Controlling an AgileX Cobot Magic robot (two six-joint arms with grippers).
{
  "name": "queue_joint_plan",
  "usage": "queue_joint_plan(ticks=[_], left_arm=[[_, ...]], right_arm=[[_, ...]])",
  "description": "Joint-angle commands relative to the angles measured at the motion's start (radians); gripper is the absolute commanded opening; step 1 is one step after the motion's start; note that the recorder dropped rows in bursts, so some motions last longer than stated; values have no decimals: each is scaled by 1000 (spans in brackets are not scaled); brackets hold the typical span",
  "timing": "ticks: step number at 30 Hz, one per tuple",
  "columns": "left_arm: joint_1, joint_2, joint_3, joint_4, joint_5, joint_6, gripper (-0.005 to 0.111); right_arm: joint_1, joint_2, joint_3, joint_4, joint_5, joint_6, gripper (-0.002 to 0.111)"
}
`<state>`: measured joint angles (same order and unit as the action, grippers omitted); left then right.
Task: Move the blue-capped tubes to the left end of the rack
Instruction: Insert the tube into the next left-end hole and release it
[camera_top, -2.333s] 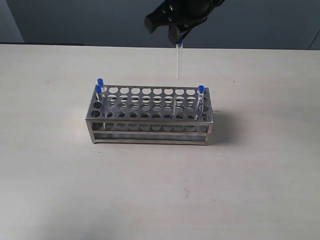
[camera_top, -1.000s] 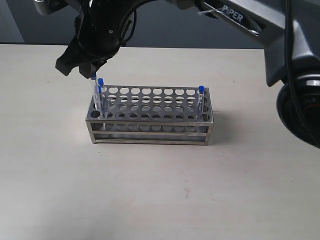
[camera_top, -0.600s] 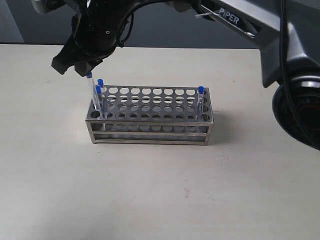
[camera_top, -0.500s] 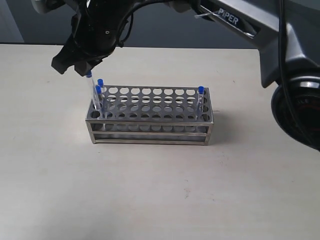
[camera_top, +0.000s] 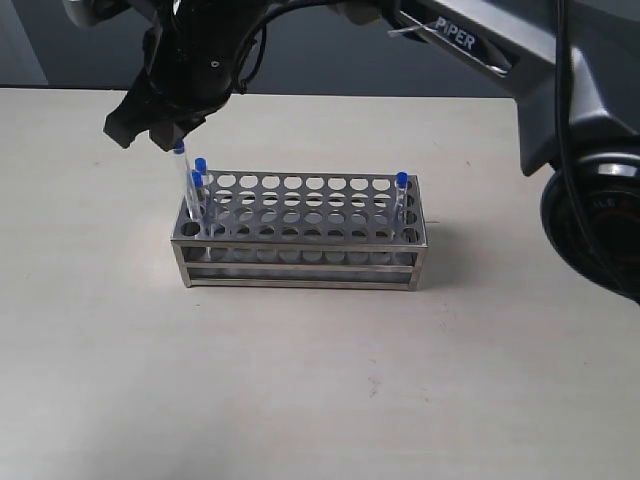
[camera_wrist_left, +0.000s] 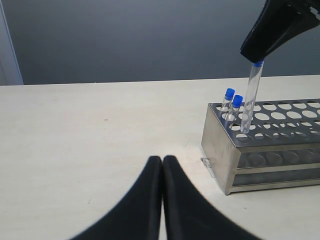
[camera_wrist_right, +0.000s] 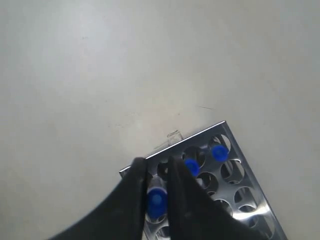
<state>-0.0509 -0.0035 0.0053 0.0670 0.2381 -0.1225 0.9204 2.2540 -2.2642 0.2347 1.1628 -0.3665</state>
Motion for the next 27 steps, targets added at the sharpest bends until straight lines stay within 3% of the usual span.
queue_joint_plan(ticks=[1,27], left_arm=[[-11,3,-5,1,-7,-1,1],[-11,3,-5,1,-7,-1,1]], right_arm=[[-2,4,-9,-22,9,-7,0],[-2,105,-50,-20,31,-7,0]])
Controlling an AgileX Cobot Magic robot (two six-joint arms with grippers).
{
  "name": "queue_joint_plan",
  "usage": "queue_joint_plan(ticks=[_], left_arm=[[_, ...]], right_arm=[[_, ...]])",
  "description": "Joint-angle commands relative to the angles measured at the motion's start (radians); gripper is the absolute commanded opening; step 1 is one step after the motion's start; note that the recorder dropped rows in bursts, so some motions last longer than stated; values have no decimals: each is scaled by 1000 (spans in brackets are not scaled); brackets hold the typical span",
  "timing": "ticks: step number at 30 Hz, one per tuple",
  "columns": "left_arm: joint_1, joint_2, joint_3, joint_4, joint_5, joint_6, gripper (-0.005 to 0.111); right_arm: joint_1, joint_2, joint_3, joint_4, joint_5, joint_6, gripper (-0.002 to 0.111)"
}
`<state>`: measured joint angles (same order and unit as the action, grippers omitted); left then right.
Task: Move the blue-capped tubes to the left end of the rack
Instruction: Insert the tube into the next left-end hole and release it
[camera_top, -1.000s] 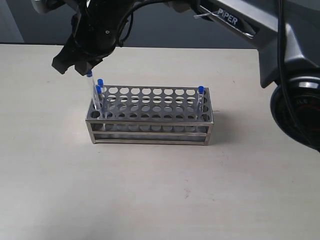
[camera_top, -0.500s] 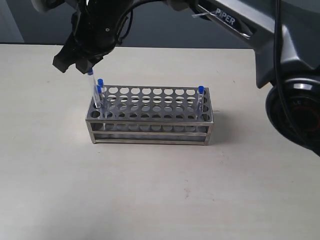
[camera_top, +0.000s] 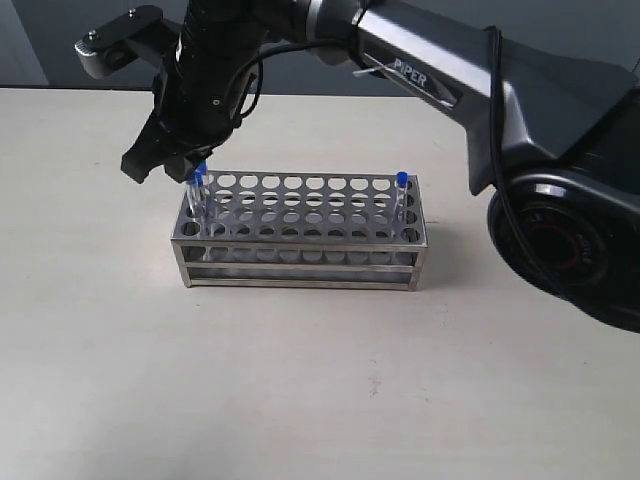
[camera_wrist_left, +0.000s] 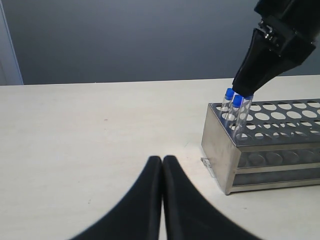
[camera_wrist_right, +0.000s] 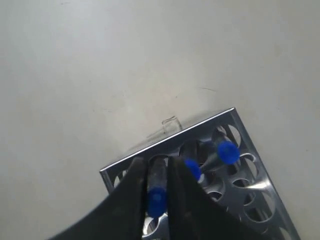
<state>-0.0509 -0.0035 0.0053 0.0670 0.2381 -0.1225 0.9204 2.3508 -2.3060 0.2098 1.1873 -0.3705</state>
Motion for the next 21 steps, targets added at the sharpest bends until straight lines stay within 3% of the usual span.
queue_joint_plan(ticks=[1,4,12,21], left_arm=[[-11,3,-5,1,-7,-1,1],[-11,3,-5,1,-7,-1,1],[-11,3,-5,1,-7,-1,1],[-11,3,-5,1,-7,-1,1]], right_arm=[[-2,13,-8,2,6,-3,0],[-2,16,-8,2,8,2,3],[-2,16,-8,4,30,26,36],[-2,-34,-8,-21,34,65,38]])
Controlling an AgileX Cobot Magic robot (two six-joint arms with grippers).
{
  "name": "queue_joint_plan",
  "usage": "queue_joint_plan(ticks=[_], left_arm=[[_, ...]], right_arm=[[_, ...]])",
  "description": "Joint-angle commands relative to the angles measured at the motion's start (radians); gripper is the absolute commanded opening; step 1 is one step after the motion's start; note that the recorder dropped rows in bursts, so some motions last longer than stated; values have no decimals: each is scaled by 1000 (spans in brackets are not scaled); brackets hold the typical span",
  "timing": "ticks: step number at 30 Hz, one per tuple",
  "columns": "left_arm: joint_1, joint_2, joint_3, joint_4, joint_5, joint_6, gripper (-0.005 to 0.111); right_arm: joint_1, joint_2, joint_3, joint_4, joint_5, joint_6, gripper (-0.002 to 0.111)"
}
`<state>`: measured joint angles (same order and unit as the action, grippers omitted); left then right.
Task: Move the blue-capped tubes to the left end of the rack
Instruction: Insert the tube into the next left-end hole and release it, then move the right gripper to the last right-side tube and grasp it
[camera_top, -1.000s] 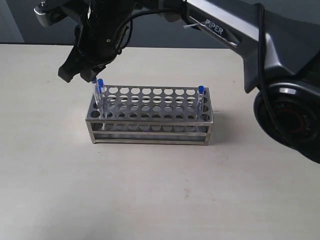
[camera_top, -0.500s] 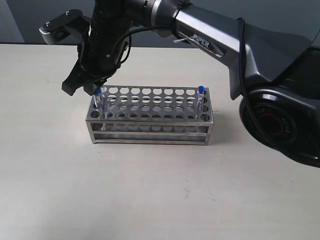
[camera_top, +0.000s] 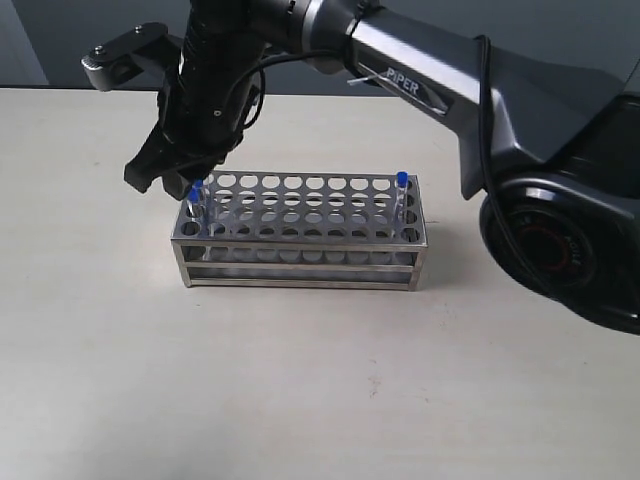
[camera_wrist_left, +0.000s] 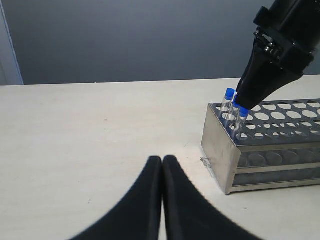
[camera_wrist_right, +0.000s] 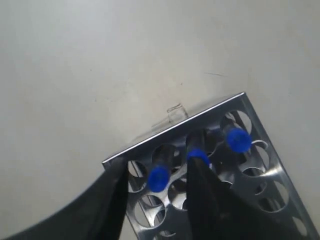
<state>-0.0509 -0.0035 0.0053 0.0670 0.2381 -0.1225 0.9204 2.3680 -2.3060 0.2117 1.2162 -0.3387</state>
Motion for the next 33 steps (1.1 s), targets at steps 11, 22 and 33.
queue_joint_plan(ticks=[11,22,33], left_arm=[[-11,3,-5,1,-7,-1,1],[-11,3,-5,1,-7,-1,1],[-11,3,-5,1,-7,-1,1]], right_arm=[[-44,-248,31,-301,5,184,38],[-204,-407,475,-291,5,240,38],[-274,-378,558,-289,-1,242,38]])
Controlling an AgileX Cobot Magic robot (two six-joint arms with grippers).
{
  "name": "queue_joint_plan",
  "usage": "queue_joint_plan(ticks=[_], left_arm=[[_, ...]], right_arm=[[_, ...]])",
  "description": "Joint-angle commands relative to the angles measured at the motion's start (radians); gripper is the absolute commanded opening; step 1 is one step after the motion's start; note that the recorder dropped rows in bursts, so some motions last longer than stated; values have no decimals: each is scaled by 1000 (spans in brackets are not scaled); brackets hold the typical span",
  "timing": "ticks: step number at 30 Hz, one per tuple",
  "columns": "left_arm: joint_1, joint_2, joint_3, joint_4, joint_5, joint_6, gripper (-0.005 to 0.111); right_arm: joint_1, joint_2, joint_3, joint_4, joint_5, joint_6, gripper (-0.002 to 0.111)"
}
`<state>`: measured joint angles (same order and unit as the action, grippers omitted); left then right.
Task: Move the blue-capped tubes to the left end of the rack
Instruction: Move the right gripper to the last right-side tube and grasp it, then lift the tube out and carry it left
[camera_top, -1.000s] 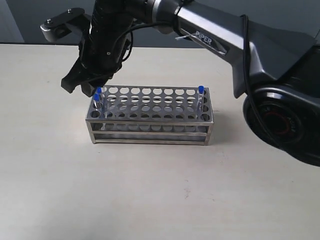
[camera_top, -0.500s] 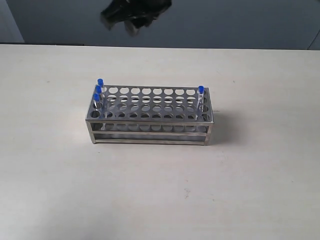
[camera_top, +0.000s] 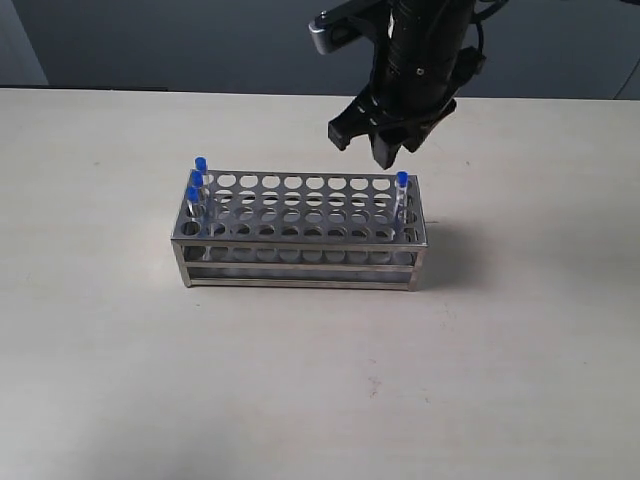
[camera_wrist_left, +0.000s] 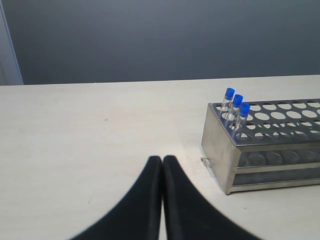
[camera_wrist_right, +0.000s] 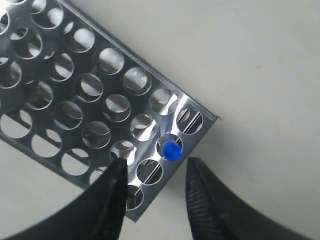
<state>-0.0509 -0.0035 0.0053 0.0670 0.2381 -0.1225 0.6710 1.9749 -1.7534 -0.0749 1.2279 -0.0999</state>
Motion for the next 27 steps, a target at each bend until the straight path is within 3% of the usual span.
queue_joint_plan(ticks=[1,17,20,23,27], left_arm=[[-11,3,-5,1,-7,-1,1],[-11,3,-5,1,-7,-1,1],[-11,3,-5,1,-7,-1,1],[-11,3,-5,1,-7,-1,1],[-11,3,-5,1,-7,-1,1]], right_arm=[[-29,17,5,-2,-12,3,38],[-34,117,5,16,-23,-4,36],[-34,124,5,16,-11,-4,23],[-34,124,5,12,-10,-4,-1],[-34,117,1,9,-7,-4,-1]])
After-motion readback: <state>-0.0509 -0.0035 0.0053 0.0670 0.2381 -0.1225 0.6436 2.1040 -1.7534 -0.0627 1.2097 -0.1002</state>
